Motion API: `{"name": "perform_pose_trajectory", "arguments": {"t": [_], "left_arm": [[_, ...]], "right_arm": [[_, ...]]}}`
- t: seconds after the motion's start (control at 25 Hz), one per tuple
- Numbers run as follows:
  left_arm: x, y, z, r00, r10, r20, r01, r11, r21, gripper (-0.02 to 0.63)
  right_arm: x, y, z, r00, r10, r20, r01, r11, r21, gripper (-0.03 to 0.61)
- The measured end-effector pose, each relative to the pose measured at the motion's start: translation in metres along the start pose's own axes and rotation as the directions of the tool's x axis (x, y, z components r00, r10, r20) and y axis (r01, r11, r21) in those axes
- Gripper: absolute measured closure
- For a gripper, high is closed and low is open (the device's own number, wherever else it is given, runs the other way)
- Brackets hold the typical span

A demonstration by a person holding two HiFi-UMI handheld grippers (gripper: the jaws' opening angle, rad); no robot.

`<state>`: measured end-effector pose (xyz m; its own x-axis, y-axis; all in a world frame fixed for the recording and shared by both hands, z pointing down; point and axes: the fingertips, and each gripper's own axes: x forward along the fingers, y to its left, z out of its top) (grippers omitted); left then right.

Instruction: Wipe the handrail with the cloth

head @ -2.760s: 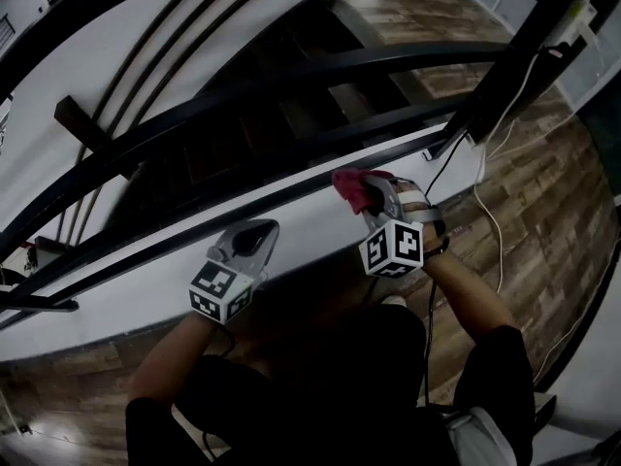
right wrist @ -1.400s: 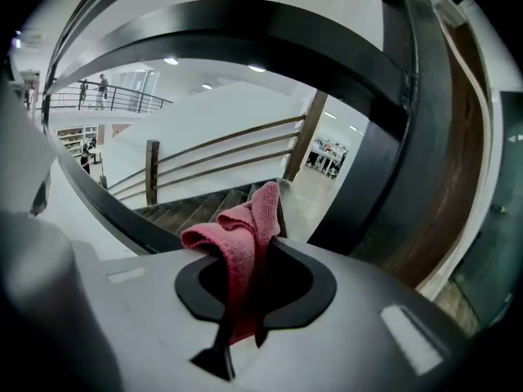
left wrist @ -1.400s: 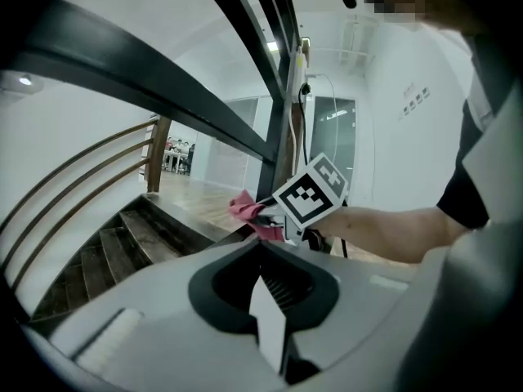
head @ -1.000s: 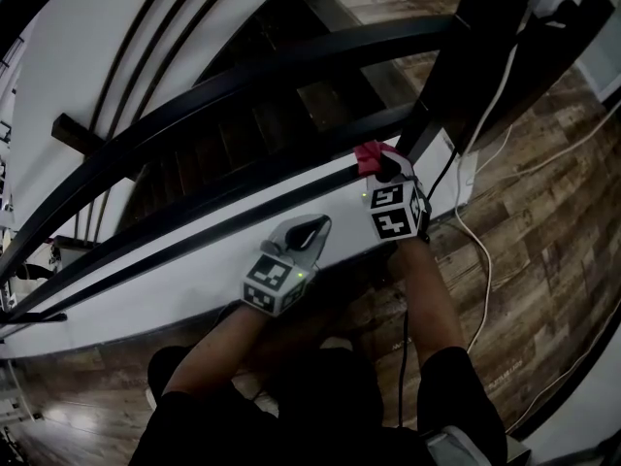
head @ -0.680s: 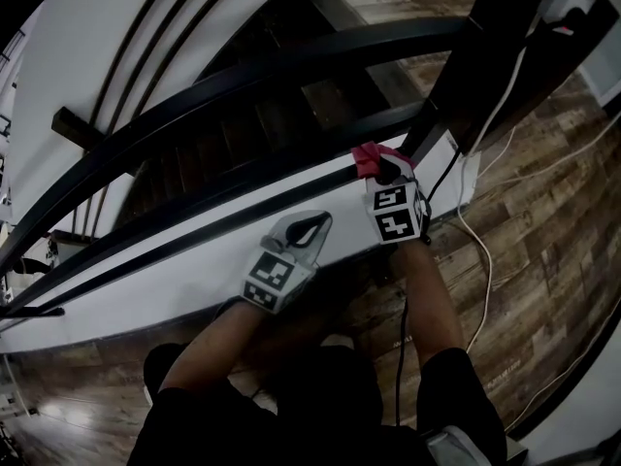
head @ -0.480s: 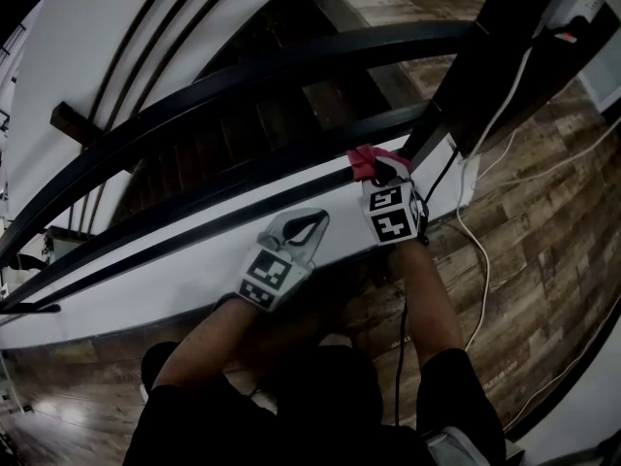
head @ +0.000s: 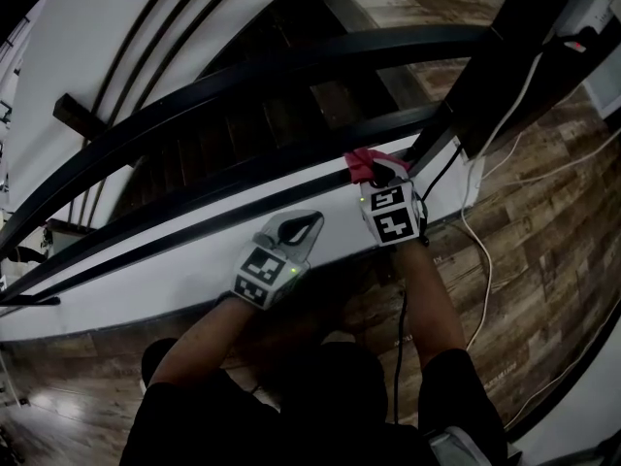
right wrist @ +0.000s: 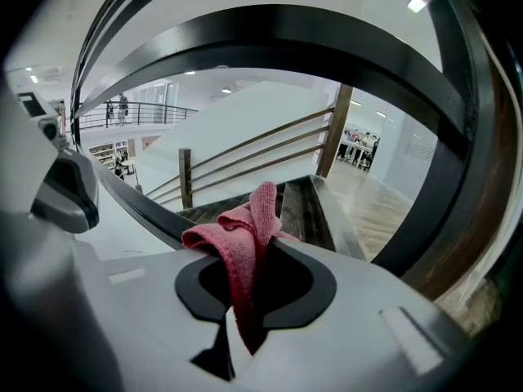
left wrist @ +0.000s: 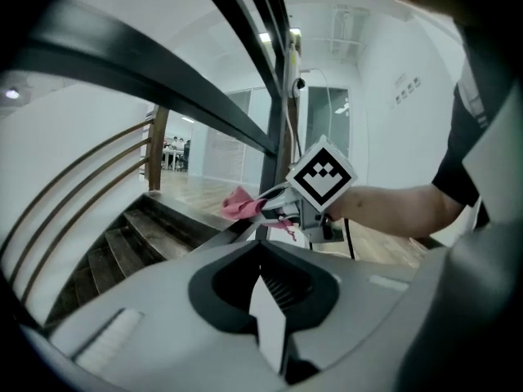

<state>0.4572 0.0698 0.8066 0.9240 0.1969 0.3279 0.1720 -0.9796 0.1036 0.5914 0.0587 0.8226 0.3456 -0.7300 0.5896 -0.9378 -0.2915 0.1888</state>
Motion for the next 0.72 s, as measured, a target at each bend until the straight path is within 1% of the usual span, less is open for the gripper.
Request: {"name": "perform_pose_trajectory", "arguments": {"t": [0.08,0.28,0.44,0.48,0.6,0.64,0.72], "left_arm": [[-0.004,0.004,-0.001,1.000,0.007,0.009,-0.007,0.999,-0.051,0.614],[-0.015,0.011,-0.004,1.000,0.023,0.000,-0.023,0.998,-0.051,0.614],[-0.024,0.017,-0.006,1.000,0.025,0.012,-0.023,0.992,-0.123,0.614],[-0.027,0.018,-0.007,1.000,0.027,0.010,-0.026,0.992,-0.125,0.614],[-0.034,0.019,-0.012,1.000,0.031,-0.006,-0.031,0.996,-0.078,0.614],[-0.036,0.020,-0.014,0.999,0.031,-0.010,-0.032,0.997,-0.076,0.614],[-0.041,0.023,-0.018,0.999,0.035,-0.013,-0.036,0.992,-0.118,0.614]], "right_arm": [[0.000,0.006,0.002,1.000,0.010,0.000,-0.010,1.000,0.002,0.528],[0.001,0.023,0.007,0.999,0.032,0.003,-0.032,0.999,0.006,0.528],[0.003,0.030,0.009,0.999,0.043,-0.001,-0.043,0.999,0.006,0.528],[0.003,0.033,0.009,0.999,0.051,0.002,-0.051,0.999,0.015,0.528],[0.003,0.042,0.012,0.997,0.078,0.015,-0.079,0.995,0.054,0.528],[0.003,0.045,0.012,0.996,0.085,0.014,-0.085,0.995,0.060,0.528],[0.004,0.052,0.014,0.995,0.094,0.010,-0.095,0.994,0.056,0.528]]}}
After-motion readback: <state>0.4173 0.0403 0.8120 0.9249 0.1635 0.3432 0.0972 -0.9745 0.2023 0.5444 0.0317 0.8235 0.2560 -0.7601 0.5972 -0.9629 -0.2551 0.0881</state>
